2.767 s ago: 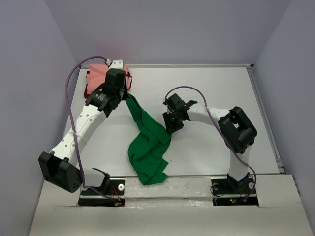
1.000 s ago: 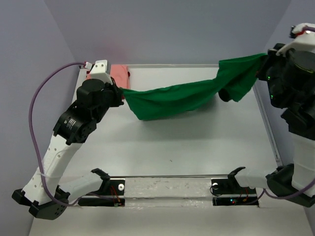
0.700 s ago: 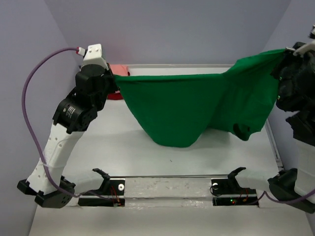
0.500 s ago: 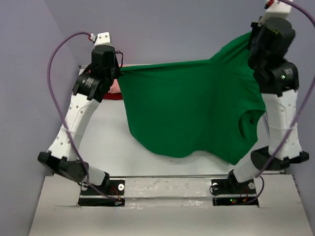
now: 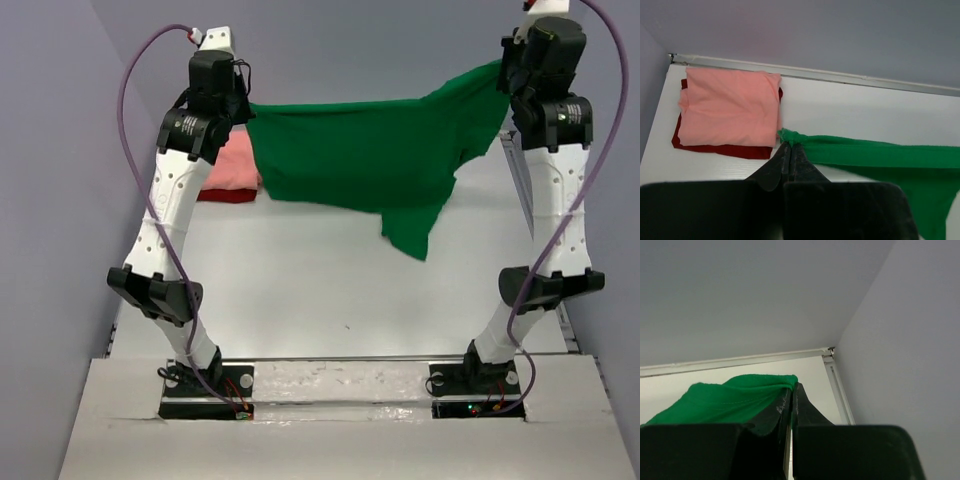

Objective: Fold and stack the t-shirts
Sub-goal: Flatten out the tshirt

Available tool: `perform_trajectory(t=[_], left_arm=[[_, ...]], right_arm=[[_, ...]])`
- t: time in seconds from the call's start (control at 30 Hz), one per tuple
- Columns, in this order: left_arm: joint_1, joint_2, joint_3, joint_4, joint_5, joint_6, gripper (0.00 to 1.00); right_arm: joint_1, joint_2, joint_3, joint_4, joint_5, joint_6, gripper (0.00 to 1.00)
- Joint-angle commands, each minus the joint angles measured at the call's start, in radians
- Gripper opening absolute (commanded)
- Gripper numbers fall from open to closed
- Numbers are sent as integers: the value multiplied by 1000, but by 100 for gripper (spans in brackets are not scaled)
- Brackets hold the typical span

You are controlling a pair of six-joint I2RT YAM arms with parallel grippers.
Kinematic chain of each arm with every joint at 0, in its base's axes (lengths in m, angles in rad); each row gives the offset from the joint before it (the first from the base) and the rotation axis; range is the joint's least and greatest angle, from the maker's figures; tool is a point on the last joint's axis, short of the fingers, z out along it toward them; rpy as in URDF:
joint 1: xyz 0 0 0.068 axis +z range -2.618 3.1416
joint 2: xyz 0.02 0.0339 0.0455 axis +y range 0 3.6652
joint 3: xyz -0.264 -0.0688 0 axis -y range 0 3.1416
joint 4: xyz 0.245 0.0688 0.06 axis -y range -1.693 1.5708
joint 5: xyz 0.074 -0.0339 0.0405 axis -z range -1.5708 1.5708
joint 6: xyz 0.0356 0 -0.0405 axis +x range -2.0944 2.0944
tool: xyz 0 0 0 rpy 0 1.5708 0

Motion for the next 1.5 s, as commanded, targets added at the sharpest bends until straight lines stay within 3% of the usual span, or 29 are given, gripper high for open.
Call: perform_trajectory(t=[0.0, 0.43, 0.7, 0.93, 1.1, 1.23, 1.3, 1.47], left_arm=[[-4, -169, -5, 32, 53, 26, 0], [-72, -620, -393, 5, 8, -5, 0], [-72, -692, -364, -78, -9, -14, 0], [-72, -603, -240, -78, -13, 4, 0], [-67, -392, -178, 0, -3, 17, 0], [-35, -215, -258, 115, 76, -31, 0], [-32, -117, -330, 175, 82, -60, 0], [-20, 96, -441, 271, 66, -66, 0]], right_arm=[[-6, -193, -45, 89, -17, -1, 0], [212, -627, -288, 8, 191, 6, 0], [212, -656, -141, -126, 188, 48, 0], [212, -531, 11, -101, 182, 21, 0], [212, -342, 50, -44, 227, -33, 0], [189, -219, -119, -11, 202, 19, 0], [163, -225, -287, 101, 193, 27, 0], [53, -169, -436, 112, 125, 67, 0]])
